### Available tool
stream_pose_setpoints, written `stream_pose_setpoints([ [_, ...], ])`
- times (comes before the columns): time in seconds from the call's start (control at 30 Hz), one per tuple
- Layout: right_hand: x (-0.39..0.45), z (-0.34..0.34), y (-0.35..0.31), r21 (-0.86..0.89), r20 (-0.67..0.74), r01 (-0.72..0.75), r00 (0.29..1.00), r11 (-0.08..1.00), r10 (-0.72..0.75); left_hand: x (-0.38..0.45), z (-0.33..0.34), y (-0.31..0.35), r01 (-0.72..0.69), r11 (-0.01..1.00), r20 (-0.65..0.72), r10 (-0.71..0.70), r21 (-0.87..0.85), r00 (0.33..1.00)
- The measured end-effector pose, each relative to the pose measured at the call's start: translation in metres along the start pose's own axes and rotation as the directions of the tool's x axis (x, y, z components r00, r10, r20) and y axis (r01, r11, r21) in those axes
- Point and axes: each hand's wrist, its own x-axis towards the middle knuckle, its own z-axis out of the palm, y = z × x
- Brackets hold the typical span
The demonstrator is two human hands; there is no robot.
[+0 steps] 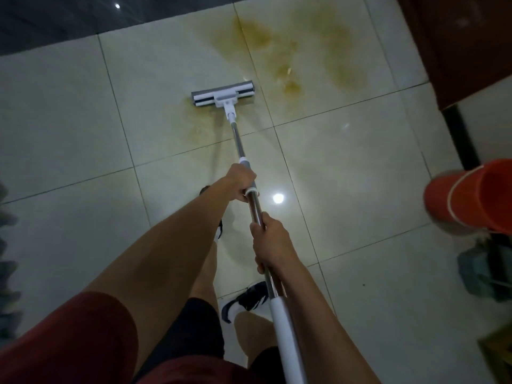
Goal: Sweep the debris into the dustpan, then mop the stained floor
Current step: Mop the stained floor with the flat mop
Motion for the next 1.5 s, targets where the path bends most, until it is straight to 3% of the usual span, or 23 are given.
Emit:
stream_pose_setpoints([
  [0.17,-0.016,-0.009,0.017,-0.002,-0.015,-0.013,1.000,1.000,0.013,-0.009,0.023,-0.015,0.024,0.999,-0.046,-0.027,-0.048,0.999],
  [0.3,0.002,-0.010,-0.003,0.019,-0.029,-0.025,0.999,0.999,0.026,0.002,0.012,0.004,0.019,0.992,-0.115,-0.033,-0.122,0.993],
  [0.5,0.029,-0.015,-0.040,0.038,-0.019,-0.059,0.998,0.998,0.060,0.027,-0.004,0.036,0.008,0.997,-0.139,-0.018,-0.075,0.990],
  [0.83,0.169,-0.016,-0.177,-0.001,-0.073,0.006,0.997,1.000,-0.006,0.139,-0.091,0.174,-0.055,0.998,-0.149,0.050,-0.030,0.988],
  [1.17,0.329,-0.029,-0.365,0.212,-0.034,0.016,0.999,0.977,-0.009,0.263,-0.201,0.348,-0.136,0.987,-0.119,0.125,-0.086,0.985],
  [1.33,0.359,-0.038,-0.402,0.211,-0.039,0.016,0.999,0.977,-0.008,0.282,-0.215,0.382,-0.165,0.982,-0.131,0.152,-0.092,0.980],
  [1.5,0.339,-0.038,-0.384,0.172,-0.041,0.010,0.999,0.985,-0.003,0.266,-0.202,0.372,-0.142,0.987,-0.127,0.133,-0.070,0.983],
])
